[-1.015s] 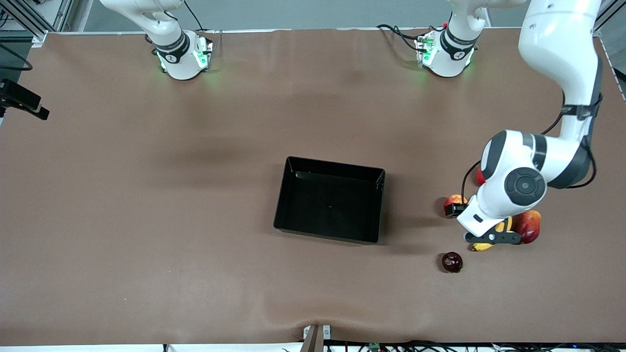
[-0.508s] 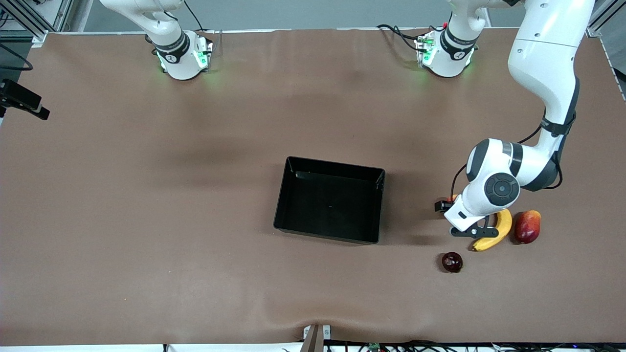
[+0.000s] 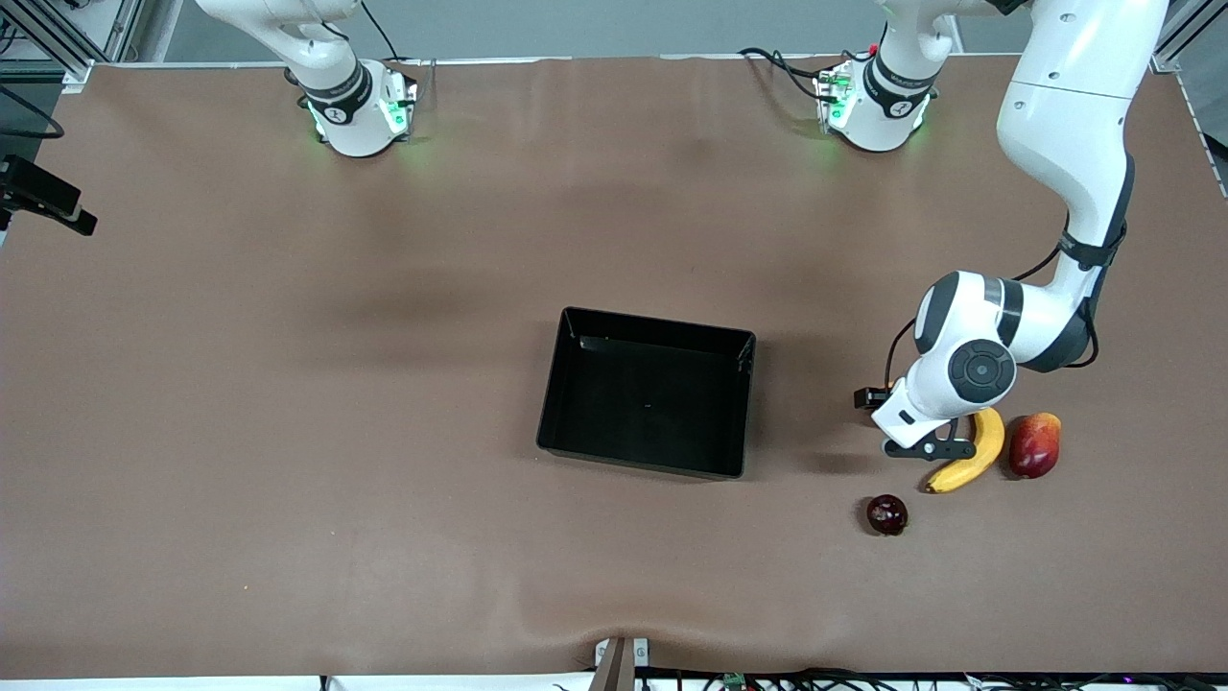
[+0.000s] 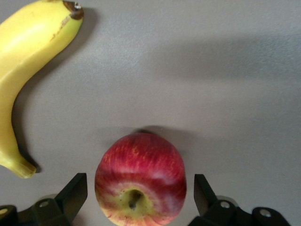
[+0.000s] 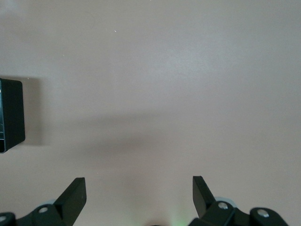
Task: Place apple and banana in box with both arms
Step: 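Lower the left gripper and grasp the red apple, then carry the red apple with the left gripper over the black tray, then open the left gripper to drop the apple into the tray, then move the left gripper to the yellow banana and grasp its stem end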
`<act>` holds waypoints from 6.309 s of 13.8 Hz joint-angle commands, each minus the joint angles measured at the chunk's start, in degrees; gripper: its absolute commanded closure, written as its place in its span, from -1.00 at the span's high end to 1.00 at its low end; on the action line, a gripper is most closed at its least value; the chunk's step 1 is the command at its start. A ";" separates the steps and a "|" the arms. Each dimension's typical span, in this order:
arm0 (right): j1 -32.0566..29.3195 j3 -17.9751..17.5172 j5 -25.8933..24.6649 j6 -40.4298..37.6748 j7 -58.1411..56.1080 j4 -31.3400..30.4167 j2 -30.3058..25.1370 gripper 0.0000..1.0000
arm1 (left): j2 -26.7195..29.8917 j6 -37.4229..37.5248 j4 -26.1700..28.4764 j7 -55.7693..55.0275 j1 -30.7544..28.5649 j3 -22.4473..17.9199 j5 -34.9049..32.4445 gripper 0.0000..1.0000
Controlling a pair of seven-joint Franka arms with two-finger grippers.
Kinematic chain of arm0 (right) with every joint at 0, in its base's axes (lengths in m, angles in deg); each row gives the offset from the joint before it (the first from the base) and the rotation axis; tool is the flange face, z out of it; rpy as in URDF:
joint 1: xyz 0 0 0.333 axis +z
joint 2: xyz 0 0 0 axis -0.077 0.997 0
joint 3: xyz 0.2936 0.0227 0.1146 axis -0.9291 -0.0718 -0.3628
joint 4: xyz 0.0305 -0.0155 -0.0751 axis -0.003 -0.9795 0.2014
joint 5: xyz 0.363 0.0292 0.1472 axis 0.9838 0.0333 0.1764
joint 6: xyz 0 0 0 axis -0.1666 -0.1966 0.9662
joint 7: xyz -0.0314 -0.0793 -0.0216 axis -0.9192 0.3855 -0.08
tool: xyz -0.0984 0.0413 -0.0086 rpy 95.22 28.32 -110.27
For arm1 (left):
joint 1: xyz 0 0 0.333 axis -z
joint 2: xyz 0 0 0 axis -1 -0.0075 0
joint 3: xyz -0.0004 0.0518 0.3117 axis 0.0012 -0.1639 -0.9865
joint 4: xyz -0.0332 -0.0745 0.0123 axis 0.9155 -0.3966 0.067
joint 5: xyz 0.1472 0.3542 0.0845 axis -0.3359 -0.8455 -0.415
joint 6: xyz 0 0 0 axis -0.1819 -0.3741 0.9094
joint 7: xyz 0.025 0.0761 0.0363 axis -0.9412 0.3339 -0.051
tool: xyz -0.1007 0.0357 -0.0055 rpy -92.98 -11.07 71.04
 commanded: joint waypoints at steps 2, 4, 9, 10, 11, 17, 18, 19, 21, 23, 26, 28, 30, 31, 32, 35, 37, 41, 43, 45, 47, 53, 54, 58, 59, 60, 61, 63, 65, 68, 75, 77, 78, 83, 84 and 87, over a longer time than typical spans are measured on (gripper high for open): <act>-0.49 -0.38 -0.27 -0.20 0.30 0.65 -0.03 1.00 | 0.45 -0.81 1.03 -0.02 -1.33 0.24 -1.64 -0.17; -0.49 -0.38 -0.36 -0.11 0.30 0.65 -0.03 1.00 | 0.71 -0.64 0.42 -0.01 -0.72 0.24 -1.55 -0.98; -0.49 -0.38 -0.36 -0.11 0.30 0.65 -0.03 1.00 | 1.77 3.39 -6.16 -0.36 0.25 2.25 -1.29 -1.00; -0.49 -0.38 -0.36 -0.11 0.30 0.65 -0.03 1.00 | 1.86 5.06 -7.83 -0.54 0.25 3.22 -0.94 -1.00; -0.49 -0.38 -0.36 -0.11 0.30 0.65 -0.03 1.00 | 2.12 6.91 -10.11 -0.63 0.25 4.27 -0.76 -1.00; -0.49 -0.38 -0.27 -0.11 0.30 0.65 0.05 1.00 | 2.82 21.85 -25.16 -0.72 0.34 10.43 3.54 -1.00; -0.49 -0.38 -0.27 -0.11 0.30 0.65 -0.03 1.00 | 2.82 21.86 -25.60 -0.80 0.34 11.31 4.50 -1.00; -0.49 -0.38 -0.27 -0.11 0.30 0.65 -0.03 1.00 | 2.91 22.04 -26.82 -0.80 0.34 11.49 5.73 -1.00; -0.49 -0.38 -0.27 -0.11 0.30 0.65 0.05 1.00 | 2.91 22.13 -27.53 -0.89 0.34 11.67 8.02 -1.00; -0.49 -0.38 -0.27 -0.11 0.30 0.65 -0.03 1.00 | 3.26 22.30 -29.02 -0.80 0.42 11.67 8.81 -1.00; -0.49 -0.38 -0.27 -0.11 0.30 0.65 -0.03 1.00 | 3.09 22.22 -29.55 -0.89 1.74 12.19 9.17 -1.00; -0.49 -0.38 -0.27 -0.11 0.30 0.65 -0.03 1.00 | 3.26 22.30 -30.52 -0.89 1.74 12.46 9.35 -1.00; -0.49 -0.38 -0.27 -0.11 0.30 0.65 -0.03 1.00 | 3.18 22.22 -30.96 -0.89 1.83 13.07 9.35 -1.00; -0.49 -0.38 -0.27 -0.11 0.30 0.65 -0.03 1.00 | 2.83 22.13 -32.01 -0.89 1.92 13.16 9.35 -1.00; -0.49 -0.38 -0.27 -0.11 0.30 0.65 -0.03 1.00 | 2.74 22.13 -32.19 -0.89 2.88 13.07 9.35 -1.00; -0.49 -0.38 -0.27 -0.11 0.30 0.65 -0.03 1.00 | 2.74 21.78 -32.72 -2.38 6.21 12.90 9.35 -1.00; -0.49 -0.38 -0.27 -0.11 0.30 0.65 -0.03 1.00 | 1.78 22.30 -32.28 -3.79 7.36 12.72 9.43 -1.00; -0.49 -0.38 -0.27 -0.11 0.30 0.65 -0.03 1.00 | -5.33 19.16 -32.37 -8.88 11.93 11.93 9.00 -1.00; -0.49 -0.38 -0.27 -0.11 0.30 0.65 -0.03 1.00 | -8.41 18.70 -32.46 -13.26 16.40 9.31 7.94 -1.00; -0.49 -0.38 -0.27 -0.11 0.30 0.65 -0.03 1.00 | -9.47 17.65 -32.37 -14.25 20.01 5.61 7.94 -1.00; -0.58 -0.38 -0.27 -0.11 0.30 0.65 -0.03 1.00 | -11.32 17.65 -31.93 -16.09 21.51 5.34 7.42 -1.00; -0.58 -0.38 -0.27 -0.11 0.30 0.65 -0.03 1.00 | -14.31 17.29 -31.84 -19.42 22.74 5.34 7.41 -1.00; -0.58 -0.38 -0.27 -0.11 0.30 0.65 -0.03 1.00 | -14.66 17.29 -31.84 -19.87 22.75 5.34 7.41 -1.00; -0.58 -0.38 -0.27 -0.11 0.30 0.65 -0.03 1.00 | -16.86 13.35 -31.84 -20.05 23.18 5.34 7.41 -0.94; -0.58 -0.38 -0.27 -0.11 0.30 0.65 -0.03 1.00 | -17.12 13.25 -31.84 -20.49 23.36 5.34 7.33 -0.82; -0.58 -0.38 -0.27 -0.11 0.30 0.65 -0.03 1.00 | -17.04 13.16 -31.84 -21.19 23.36 5.34 7.24 -0.41; -0.58 -0.38 -0.27 -0.11 0.30 0.65 0.05 1.00 | -17.04 13.16 -31.84 -21.89 23.28 5.34 7.24 0.21; -0.49 -0.38 -0.27 -0.11 0.30 0.65 -0.03 1.00 | -16.60 13.16 -32.02 -21.99 23.36 5.34 7.24 1.00; -0.49 -0.38 -0.27 -0.11 0.30 0.65 -0.03 1.00 | -15.03 13.25 -32.11 -21.90 23.36 5.16 6.89 1.00; -0.49 -0.38 -0.27 -0.11 0.30 0.65 -0.03 1.00 | -10.29 14.74 -32.11 -21.72 22.40 5.16 5.48 1.00; -0.49 -0.38 -0.18 -0.11 0.30 0.65 0.05 1.00 | 4.30 22.73 -31.93 -21.11 12.04 5.43 5.39 1.00; -0.49 -0.38 -0.18 -0.11 0.30 0.65 -0.03 1.00 | 7.47 25.28 -31.93 -21.02 7.13 5.60 5.56 1.00; -0.49 -0.38 -0.18 -0.11 0.30 0.65 0.05 1.00 | 8.44 26.42 -31.84 -20.76 5.19 5.69 6.09 1.00; -0.49 -0.38 -0.27 -0.11 0.30 0.65 -0.03 1.00 | 8.54 30.30 -30.44 -12.41 0.25 5.43 5.66 1.00; -0.49 -0.38 -0.27 -0.20 0.30 0.65 -0.03 1.00 | 8.36 30.22 -30.52 -12.41 -0.10 5.43 5.48 1.00; -0.58 -0.29 -0.27 -0.11 0.30 0.65 -0.03 1.00 | 7.66 30.04 -30.44 -11.88 -1.77 5.43 5.30 1.00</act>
